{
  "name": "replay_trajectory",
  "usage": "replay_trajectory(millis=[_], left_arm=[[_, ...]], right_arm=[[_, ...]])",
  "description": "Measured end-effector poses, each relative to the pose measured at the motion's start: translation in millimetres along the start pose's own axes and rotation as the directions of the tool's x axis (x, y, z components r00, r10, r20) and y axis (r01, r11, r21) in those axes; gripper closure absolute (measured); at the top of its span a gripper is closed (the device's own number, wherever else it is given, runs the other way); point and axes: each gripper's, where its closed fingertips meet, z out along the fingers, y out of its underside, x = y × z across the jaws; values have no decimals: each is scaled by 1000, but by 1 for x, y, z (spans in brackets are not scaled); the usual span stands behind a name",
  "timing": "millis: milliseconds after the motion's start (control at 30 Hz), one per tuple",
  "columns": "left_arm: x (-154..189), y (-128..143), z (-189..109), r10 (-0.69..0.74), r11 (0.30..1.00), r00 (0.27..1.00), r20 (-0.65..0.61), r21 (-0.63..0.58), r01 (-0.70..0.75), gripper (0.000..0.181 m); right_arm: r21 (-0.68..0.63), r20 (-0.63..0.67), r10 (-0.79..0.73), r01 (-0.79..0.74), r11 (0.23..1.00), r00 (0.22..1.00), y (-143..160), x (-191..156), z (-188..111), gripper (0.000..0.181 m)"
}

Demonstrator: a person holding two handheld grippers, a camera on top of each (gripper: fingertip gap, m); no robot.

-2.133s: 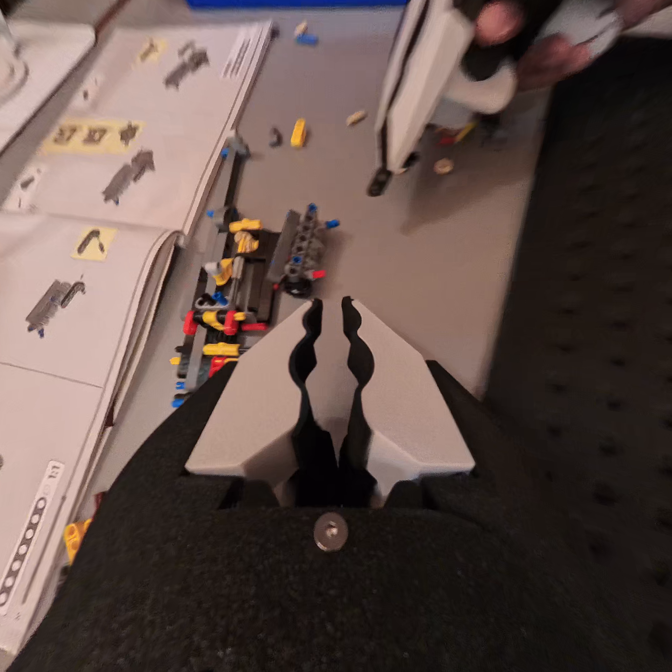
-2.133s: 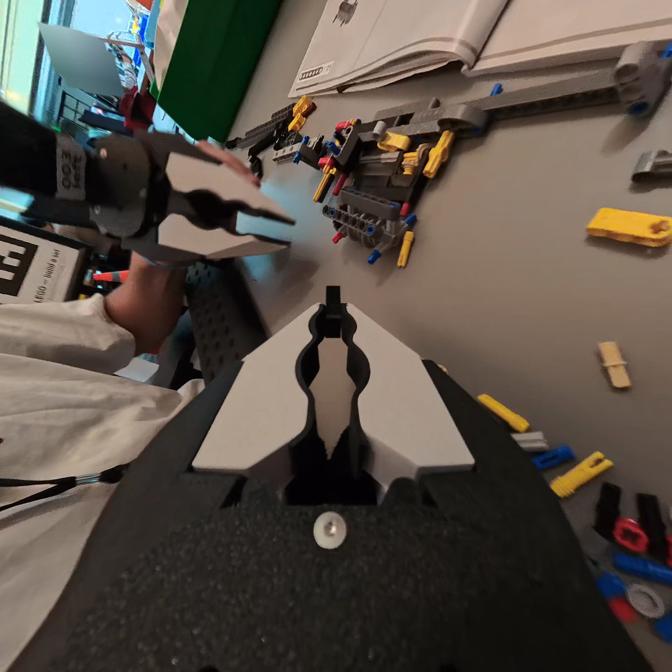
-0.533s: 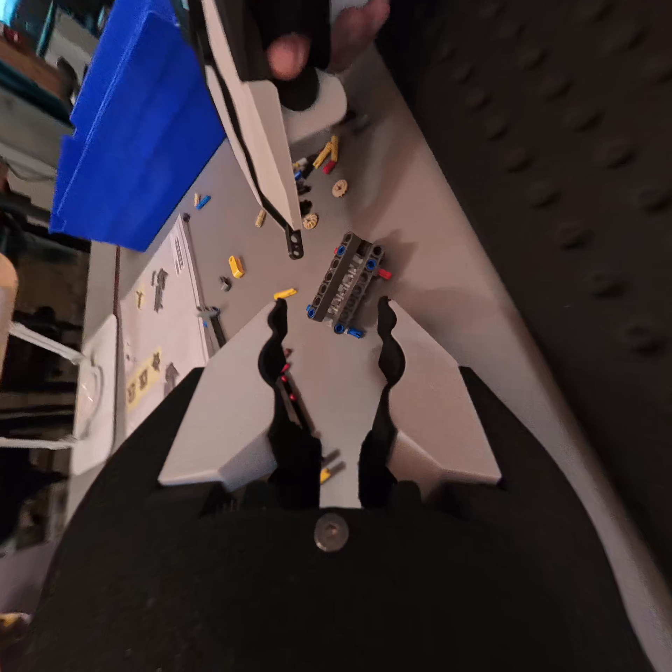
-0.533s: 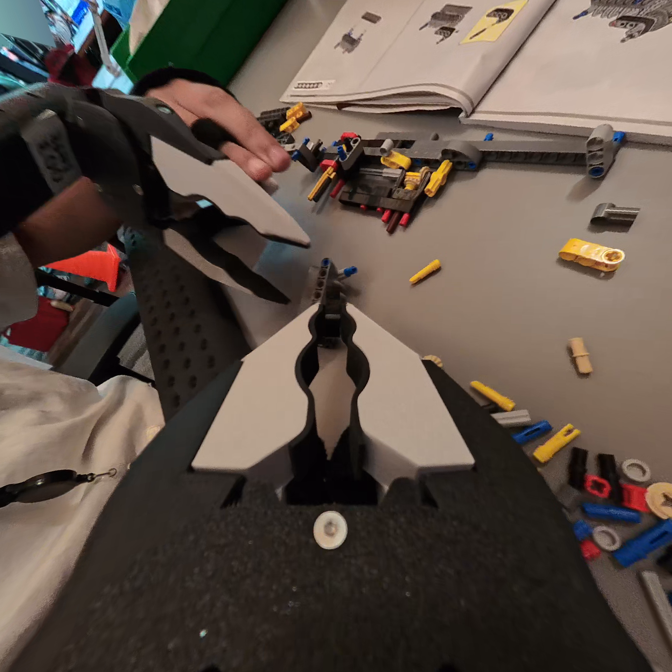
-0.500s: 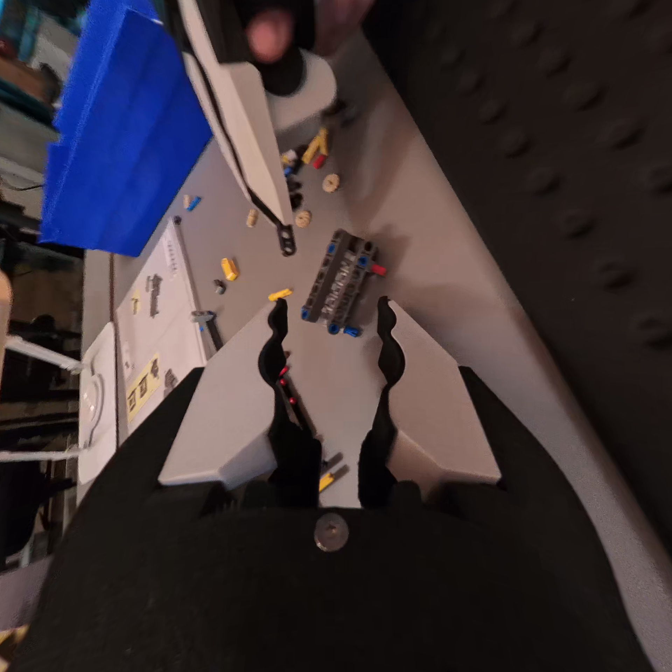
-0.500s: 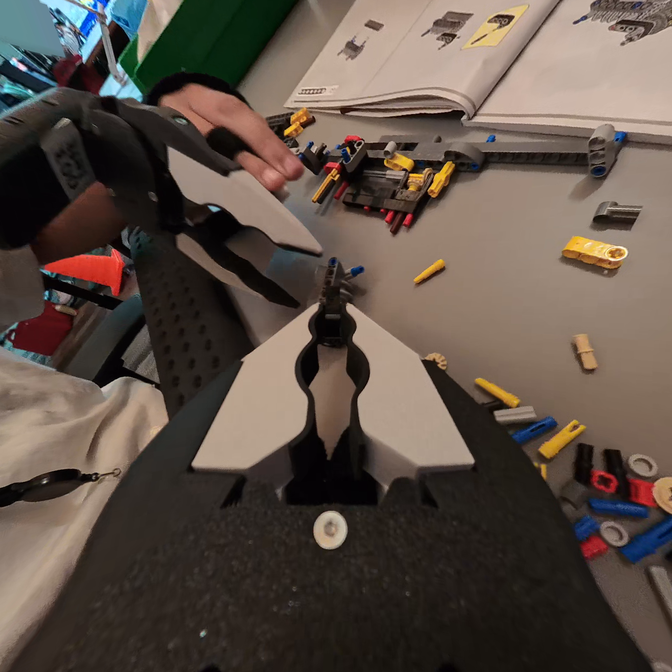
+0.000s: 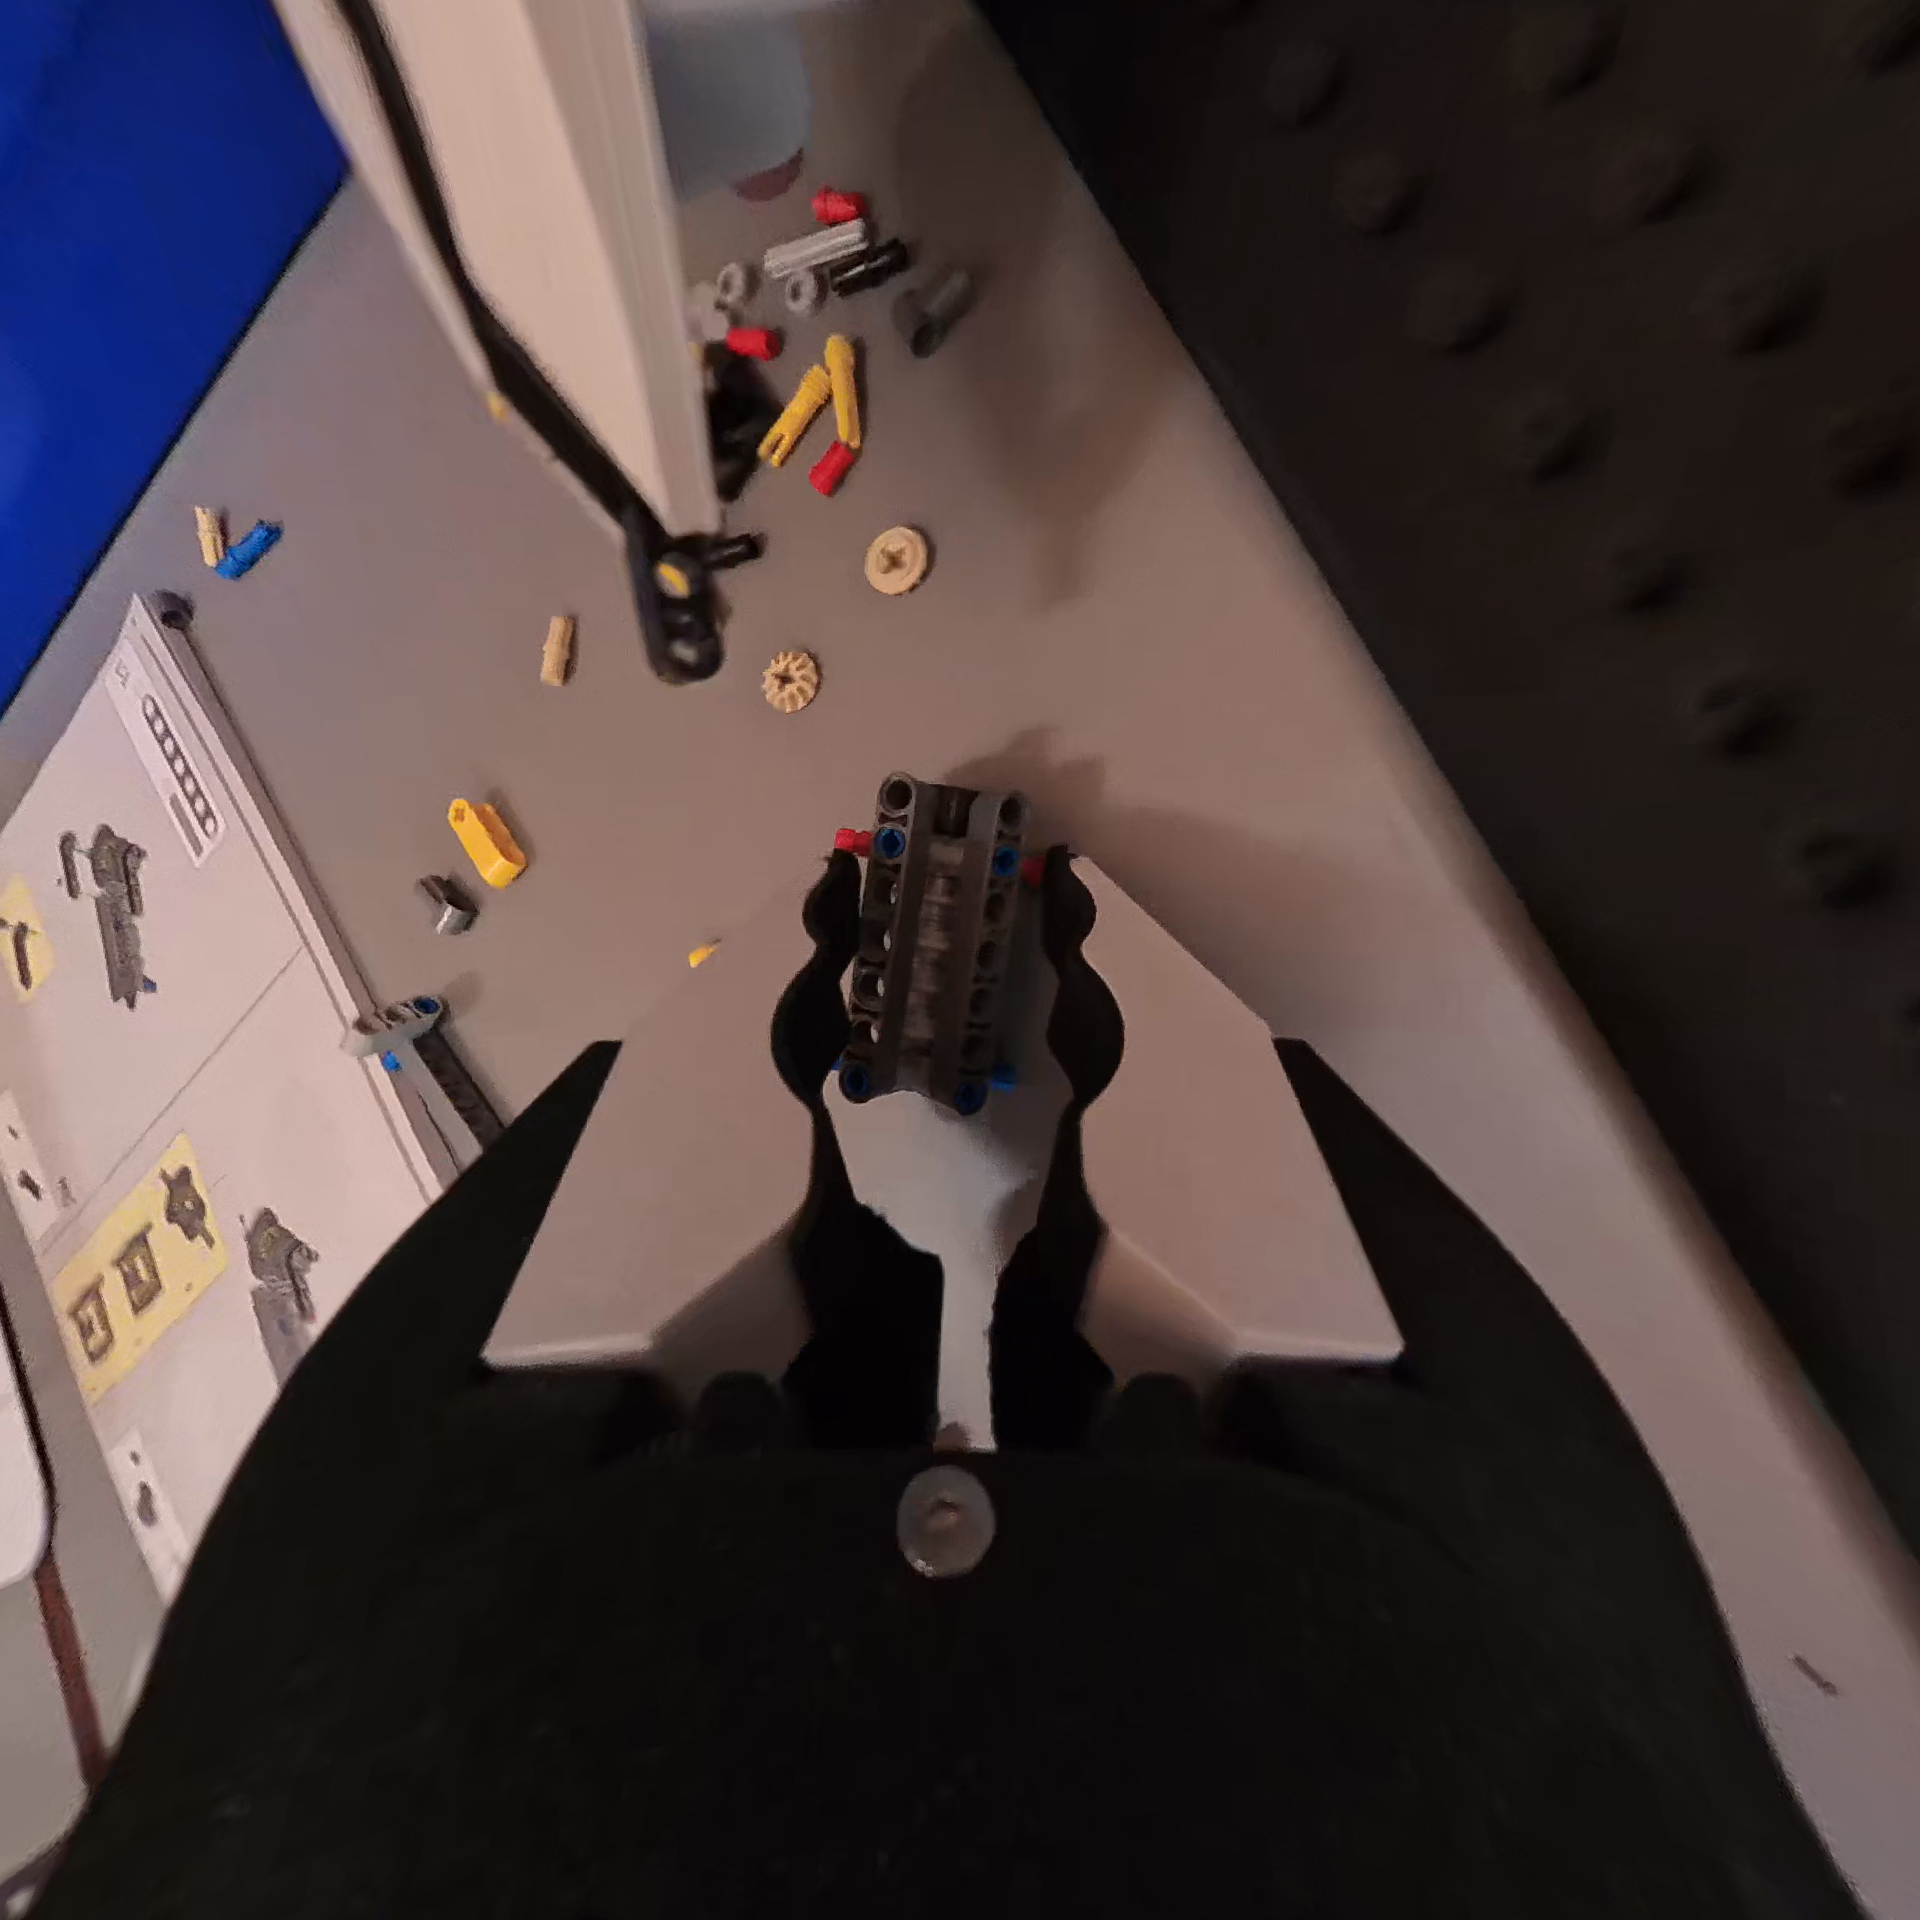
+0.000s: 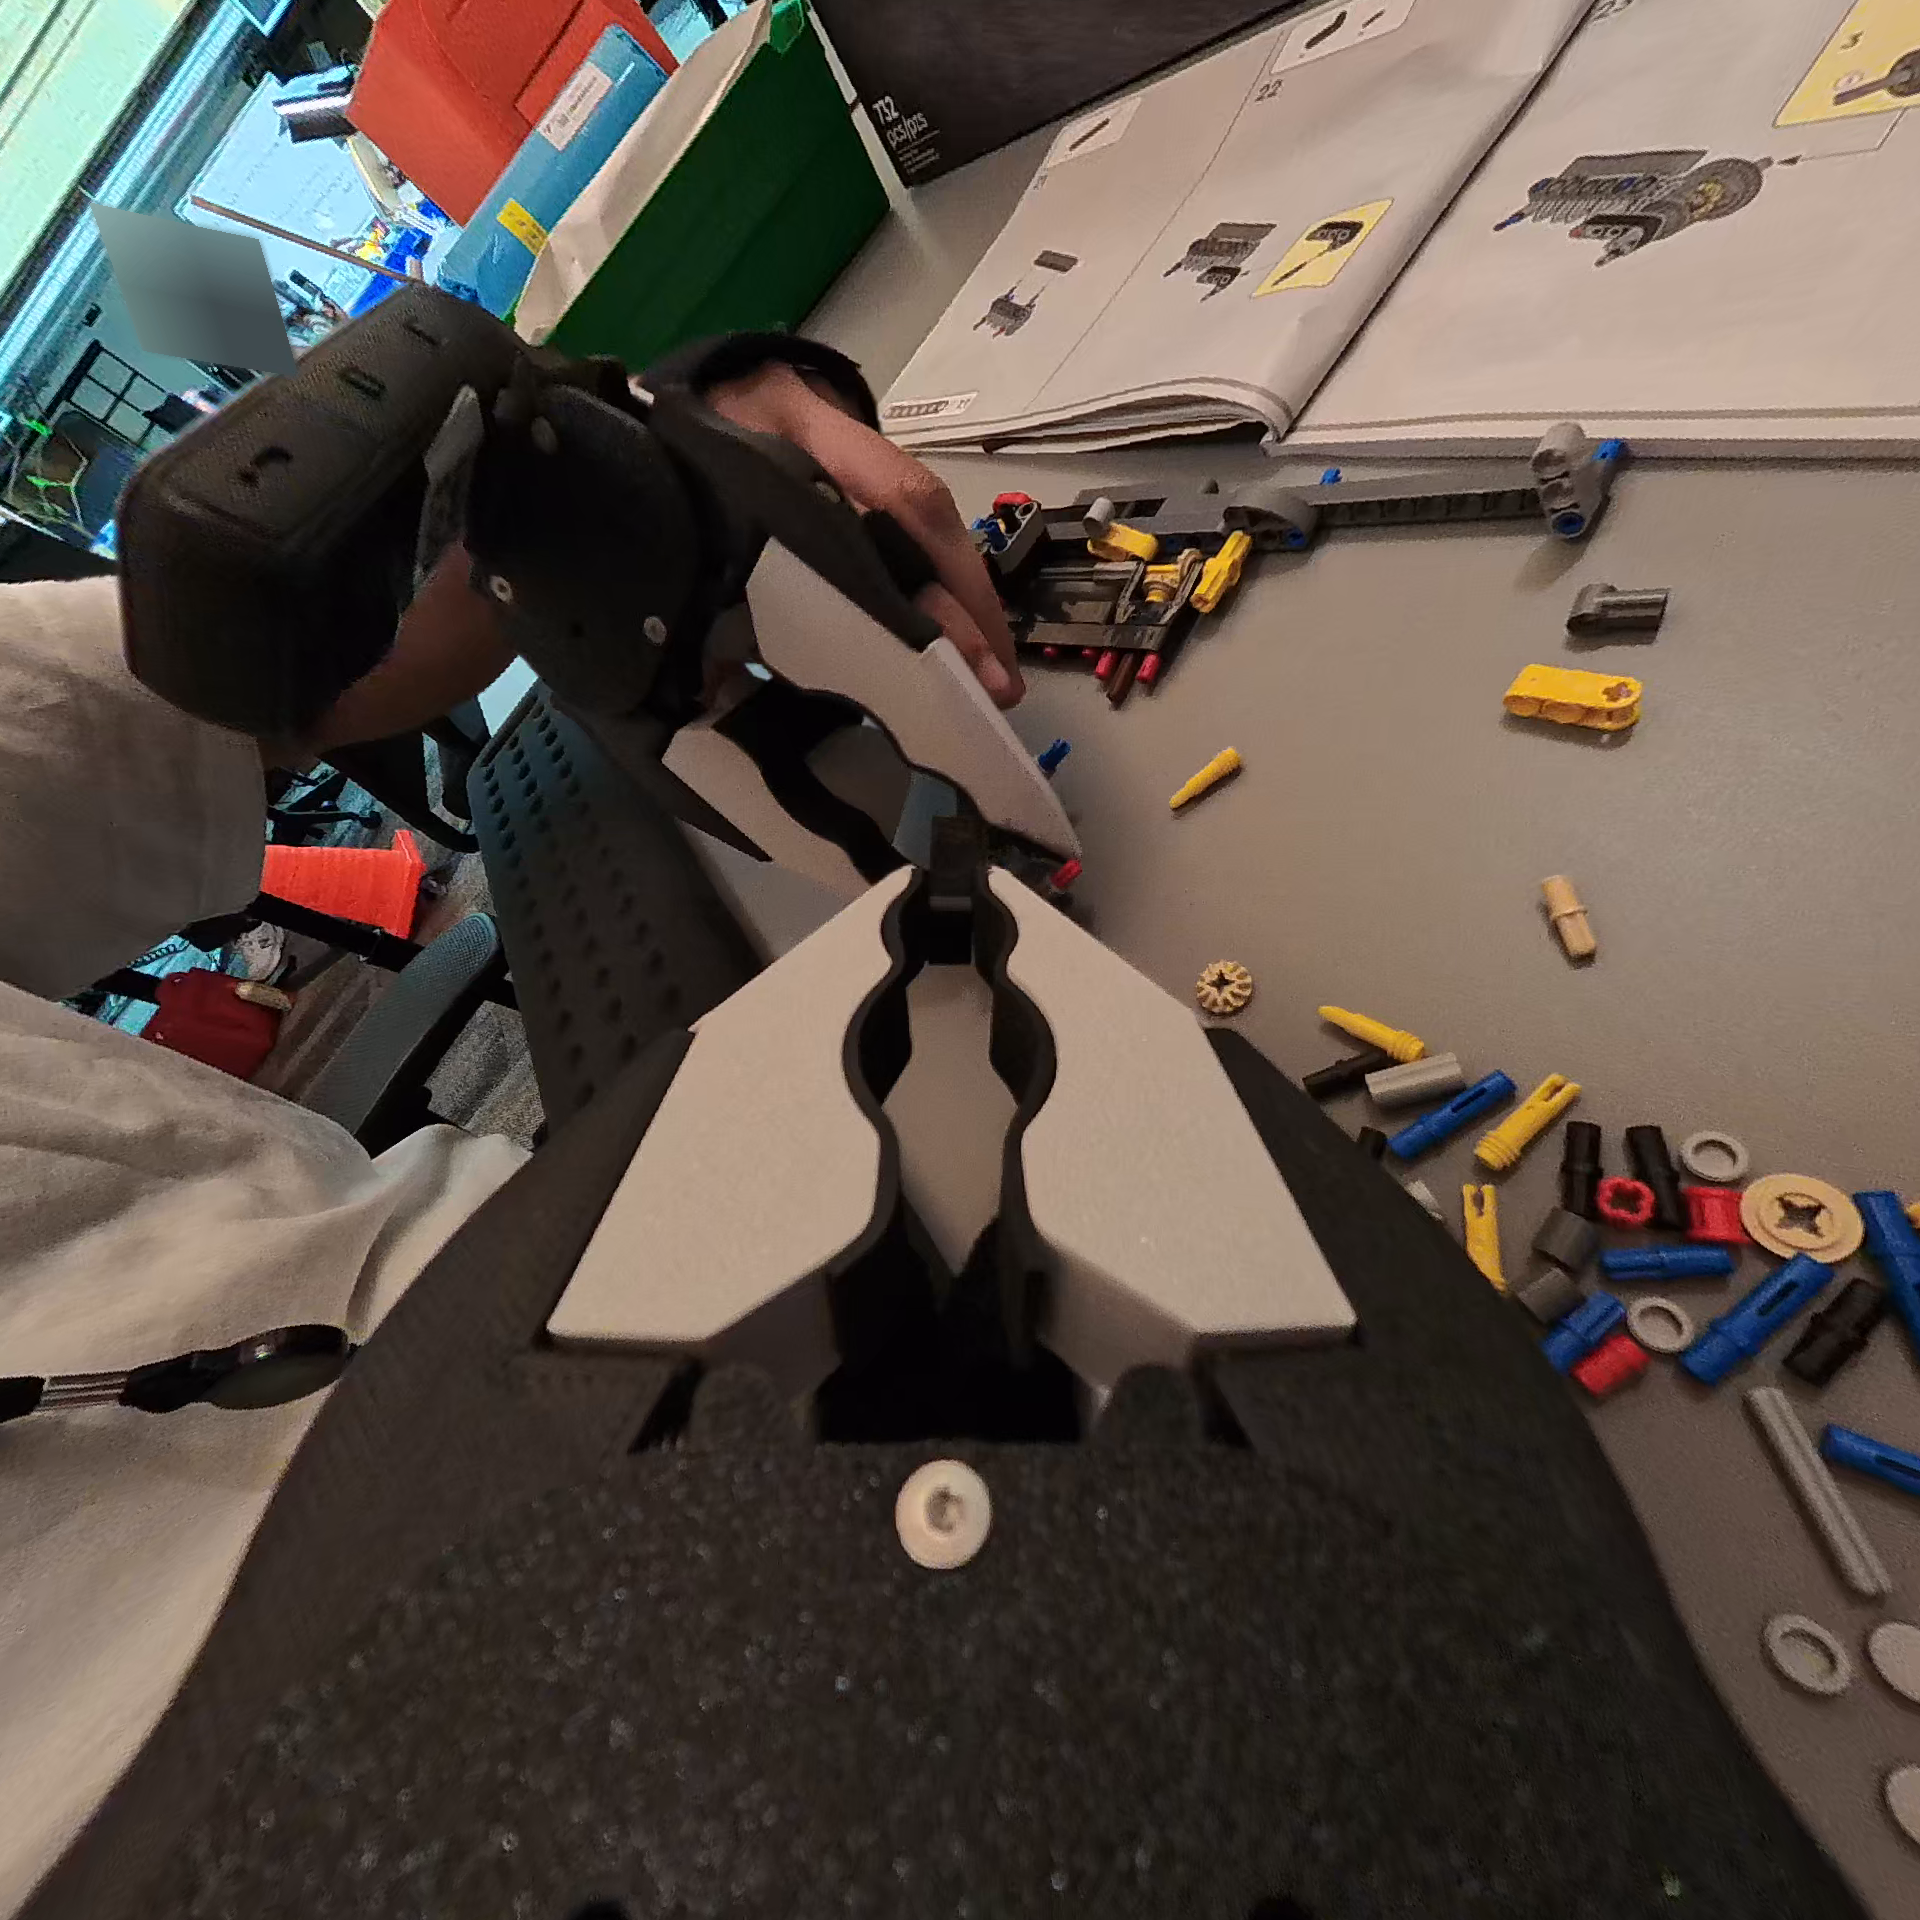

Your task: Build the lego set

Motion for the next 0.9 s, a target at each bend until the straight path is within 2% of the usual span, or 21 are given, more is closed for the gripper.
replay_trajectory(millis=[100,167,200,233,267,300,333,467,600,700,733,800,900], left_arm=[[-2,2,-3,-194,981,980,-46,-30,192,149],[5,-1,-11,-353,935,927,-127,-14,354,149],[12,-8,-18,-438,893,876,-203,13,450,154],[21,-15,-26,-534,826,791,-298,17,564,154],[30,-21,-35,-620,740,675,-399,-11,673,154],[37,-27,-43,-667,665,572,-477,-37,746,155],[42,-28,-48,-683,628,525,-509,-43,777,155],[58,-3,-47,-731,625,544,-412,-82,777,155],[62,6,-46,-767,569,488,-417,-89,818,154],[62,8,-48,-770,539,452,-451,-79,839,141],[60,9,-49,-766,541,460,-450,-62,839,140],[51,16,-51,-754,573,524,-396,-6,820,140],[49,24,-54,-688,684,657,-309,30,729,139]], right_arm=[[3,6,11,-11,1000,1000,2,2,-1,174],[9,18,16,-16,1000,1000,1,0,-1,174],[10,26,14,-14,1000,1000,1,-1,-1,174],[9,35,11,-11,1000,999,1,-3,-1,174],[6,44,6,-6,1000,999,1,-5,0,174],[5,50,-2,1,1000,999,1,-7,0,174],[5,58,-11,10,1000,998,0,-9,1,174],[-9,79,-24,24,1000,997,2,-13,10,175],[-23,99,-30,33,999,995,3,-18,19,174],[-31,103,-43,46,998,994,3,-22,21,174],[-32,103,-44,48,998,994,4,-23,22,174],[-33,100,-43,47,998,994,4,-23,21,174],[-32,94,-35,38,999,995,4,-21,19,174]])
